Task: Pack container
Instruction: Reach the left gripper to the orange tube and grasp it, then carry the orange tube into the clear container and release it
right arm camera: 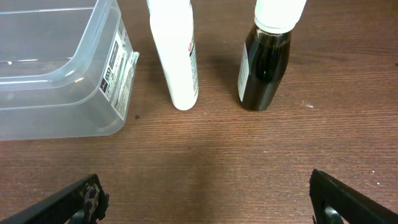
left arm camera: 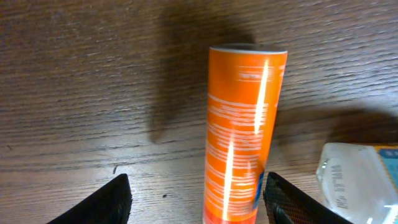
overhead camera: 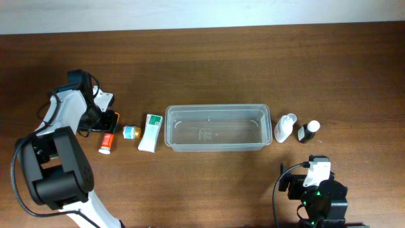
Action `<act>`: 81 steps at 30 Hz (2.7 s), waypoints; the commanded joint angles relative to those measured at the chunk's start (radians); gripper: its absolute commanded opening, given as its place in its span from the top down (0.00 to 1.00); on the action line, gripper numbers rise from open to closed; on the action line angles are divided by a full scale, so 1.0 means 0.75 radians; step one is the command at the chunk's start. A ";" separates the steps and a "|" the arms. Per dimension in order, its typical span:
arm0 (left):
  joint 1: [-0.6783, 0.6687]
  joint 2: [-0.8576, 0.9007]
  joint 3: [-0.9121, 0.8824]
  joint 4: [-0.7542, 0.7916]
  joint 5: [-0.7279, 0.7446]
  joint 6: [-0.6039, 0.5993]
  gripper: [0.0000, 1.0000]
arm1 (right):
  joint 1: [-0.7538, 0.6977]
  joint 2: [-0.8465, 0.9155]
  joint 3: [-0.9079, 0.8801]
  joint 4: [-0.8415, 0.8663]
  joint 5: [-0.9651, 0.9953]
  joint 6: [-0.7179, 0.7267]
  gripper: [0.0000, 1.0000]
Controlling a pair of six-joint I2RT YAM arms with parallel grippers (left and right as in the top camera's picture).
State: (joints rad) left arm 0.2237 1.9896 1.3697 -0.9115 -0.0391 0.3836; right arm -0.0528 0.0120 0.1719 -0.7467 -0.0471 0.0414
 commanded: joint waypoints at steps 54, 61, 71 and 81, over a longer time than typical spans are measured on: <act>-1.308 0.054 0.535 -0.229 0.126 0.439 0.82 | -0.009 -0.012 -0.012 0.001 -0.002 -0.001 0.01; -1.316 0.172 0.535 -0.113 0.126 0.439 0.82 | -0.009 -0.012 -0.012 0.001 -0.002 -0.001 0.02; -1.325 0.259 0.535 0.017 0.124 0.570 0.64 | -0.009 -0.012 -0.012 0.001 -0.002 -0.001 0.02; -1.343 0.264 0.536 0.038 0.099 0.571 0.58 | -0.009 -0.011 -0.012 0.001 -0.002 -0.001 0.02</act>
State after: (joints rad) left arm -0.7738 2.1723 1.7706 -0.8810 0.0509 0.7929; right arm -0.0528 0.0120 0.1719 -0.7467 -0.0471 0.0414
